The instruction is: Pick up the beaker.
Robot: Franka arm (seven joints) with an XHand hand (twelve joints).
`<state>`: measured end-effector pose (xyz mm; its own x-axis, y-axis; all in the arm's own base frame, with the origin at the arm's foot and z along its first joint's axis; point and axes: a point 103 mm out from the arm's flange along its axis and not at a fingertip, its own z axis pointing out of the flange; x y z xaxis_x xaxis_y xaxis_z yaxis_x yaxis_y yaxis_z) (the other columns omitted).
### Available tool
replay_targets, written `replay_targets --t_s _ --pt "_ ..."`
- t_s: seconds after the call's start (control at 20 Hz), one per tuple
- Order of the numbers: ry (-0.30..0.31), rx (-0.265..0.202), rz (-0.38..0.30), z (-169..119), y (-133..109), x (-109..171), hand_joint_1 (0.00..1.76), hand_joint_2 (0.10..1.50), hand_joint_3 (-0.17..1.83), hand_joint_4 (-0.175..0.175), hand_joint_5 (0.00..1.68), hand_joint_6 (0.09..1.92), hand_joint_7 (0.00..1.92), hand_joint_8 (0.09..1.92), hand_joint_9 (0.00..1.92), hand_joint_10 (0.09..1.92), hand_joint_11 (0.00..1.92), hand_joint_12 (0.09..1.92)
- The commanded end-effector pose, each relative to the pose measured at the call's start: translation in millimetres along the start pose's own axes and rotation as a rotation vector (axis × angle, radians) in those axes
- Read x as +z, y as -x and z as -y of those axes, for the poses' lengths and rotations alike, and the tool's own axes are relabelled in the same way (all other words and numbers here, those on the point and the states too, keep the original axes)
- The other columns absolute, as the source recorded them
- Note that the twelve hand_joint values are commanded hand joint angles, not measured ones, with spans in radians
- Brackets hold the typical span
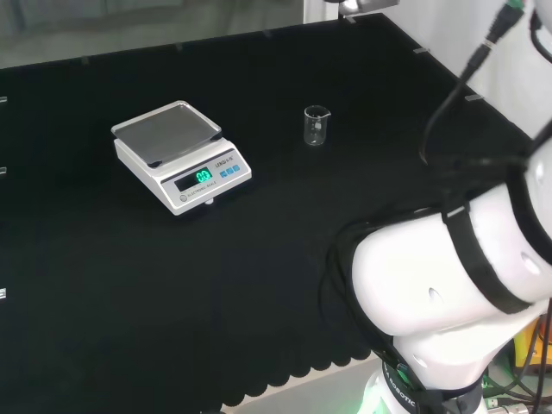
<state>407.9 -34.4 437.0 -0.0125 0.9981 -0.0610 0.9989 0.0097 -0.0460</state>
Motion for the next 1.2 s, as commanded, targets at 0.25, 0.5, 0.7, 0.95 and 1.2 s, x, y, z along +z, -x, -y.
replay_targets --t_s 0.25,0.5,0.7,0.95,1.2 --pt "-0.049 0.026 -0.003 -91.5 27.4 68.2 0.4 1.0 -0.14 -0.101 0.11 0.09 0.01 0.09 0.01 0.18 0.0 1.29" --pt "-0.089 0.054 -0.036 -113.7 44.6 108.9 0.41 0.99 -0.12 -0.101 0.13 0.09 0.02 0.09 0.0 0.29 0.0 1.29" --pt "-0.121 0.072 -0.049 -126.7 53.8 137.0 0.41 0.99 -0.12 -0.101 0.13 0.09 0.03 0.09 0.0 0.32 0.0 1.29" --pt "-0.16 0.09 -0.087 -138.5 60.3 162.8 0.41 0.99 -0.11 -0.104 0.14 0.09 0.05 0.09 0.0 0.37 0.0 1.3" --pt "-0.217 0.122 -0.156 -146.7 66.8 192.1 0.41 0.99 -0.11 -0.106 0.15 0.09 0.06 0.09 0.0 0.4 0.0 1.31"
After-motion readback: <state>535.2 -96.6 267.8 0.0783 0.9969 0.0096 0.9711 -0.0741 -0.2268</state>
